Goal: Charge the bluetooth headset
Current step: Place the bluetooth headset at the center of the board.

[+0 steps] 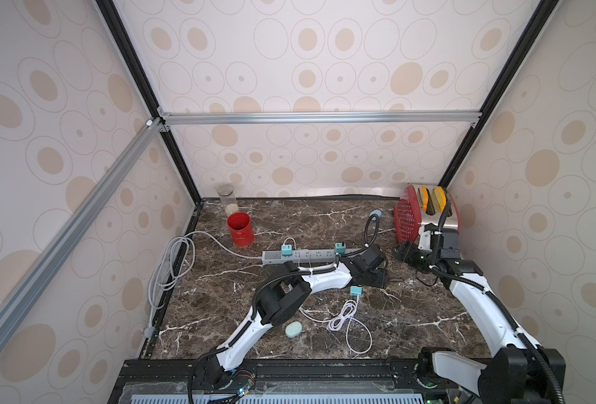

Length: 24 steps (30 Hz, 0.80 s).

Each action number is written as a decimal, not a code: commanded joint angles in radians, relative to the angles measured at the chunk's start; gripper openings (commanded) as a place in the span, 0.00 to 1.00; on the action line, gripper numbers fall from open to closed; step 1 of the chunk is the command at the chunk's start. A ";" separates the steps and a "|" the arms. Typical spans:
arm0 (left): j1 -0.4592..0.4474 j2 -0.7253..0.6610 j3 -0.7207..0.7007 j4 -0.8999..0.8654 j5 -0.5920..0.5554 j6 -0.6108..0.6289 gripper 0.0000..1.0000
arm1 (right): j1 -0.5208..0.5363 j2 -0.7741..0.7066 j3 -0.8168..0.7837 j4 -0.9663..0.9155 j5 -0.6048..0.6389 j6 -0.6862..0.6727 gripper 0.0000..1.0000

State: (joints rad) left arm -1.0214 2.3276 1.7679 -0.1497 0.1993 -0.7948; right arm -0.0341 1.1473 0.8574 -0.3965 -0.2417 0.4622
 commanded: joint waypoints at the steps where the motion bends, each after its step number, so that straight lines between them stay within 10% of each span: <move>1: 0.007 -0.100 -0.013 0.048 -0.013 0.027 0.61 | -0.006 -0.041 -0.018 -0.022 0.017 -0.010 0.76; 11: 0.049 -0.634 -0.558 0.157 -0.268 0.243 0.62 | 0.033 -0.018 -0.057 0.019 -0.186 -0.184 0.65; 24: 0.324 -1.091 -1.121 0.083 -0.354 0.172 0.60 | 0.449 0.140 -0.073 0.272 -0.213 -0.458 0.54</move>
State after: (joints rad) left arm -0.7609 1.3251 0.7002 -0.0257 -0.1234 -0.5682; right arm 0.3832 1.2324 0.7620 -0.1856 -0.4290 0.0994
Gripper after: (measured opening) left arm 0.603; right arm 0.543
